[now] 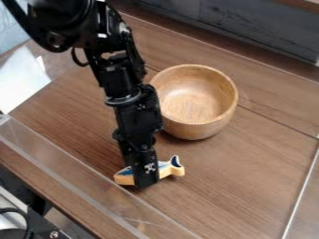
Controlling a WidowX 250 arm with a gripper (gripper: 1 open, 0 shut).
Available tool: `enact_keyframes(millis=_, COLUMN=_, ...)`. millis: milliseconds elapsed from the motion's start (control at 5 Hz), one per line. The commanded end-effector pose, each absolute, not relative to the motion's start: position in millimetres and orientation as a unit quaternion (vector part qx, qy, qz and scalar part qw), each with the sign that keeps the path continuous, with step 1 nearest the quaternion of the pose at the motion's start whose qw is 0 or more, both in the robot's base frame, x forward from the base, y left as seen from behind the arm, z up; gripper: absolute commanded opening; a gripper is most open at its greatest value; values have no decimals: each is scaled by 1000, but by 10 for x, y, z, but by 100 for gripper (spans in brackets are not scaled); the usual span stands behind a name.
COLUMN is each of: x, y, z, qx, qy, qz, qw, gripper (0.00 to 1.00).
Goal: Put the blue fish in the brown bowl
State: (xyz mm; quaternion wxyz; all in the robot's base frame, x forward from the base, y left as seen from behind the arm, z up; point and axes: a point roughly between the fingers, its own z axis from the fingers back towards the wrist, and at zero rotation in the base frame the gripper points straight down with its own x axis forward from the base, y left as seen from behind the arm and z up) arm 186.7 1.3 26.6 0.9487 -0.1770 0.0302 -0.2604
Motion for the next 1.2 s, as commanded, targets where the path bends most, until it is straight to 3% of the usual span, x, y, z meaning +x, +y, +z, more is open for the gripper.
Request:
enact_keyframes(millis=0, x=1983, y=67, z=391, qx=-167, qy=10, qz=-256, qw=952, gripper=0)
enact_keyframes(millis=1000, x=2021, y=60, z=526, qx=-167, qy=12, qz=-232, qw=958, gripper=0)
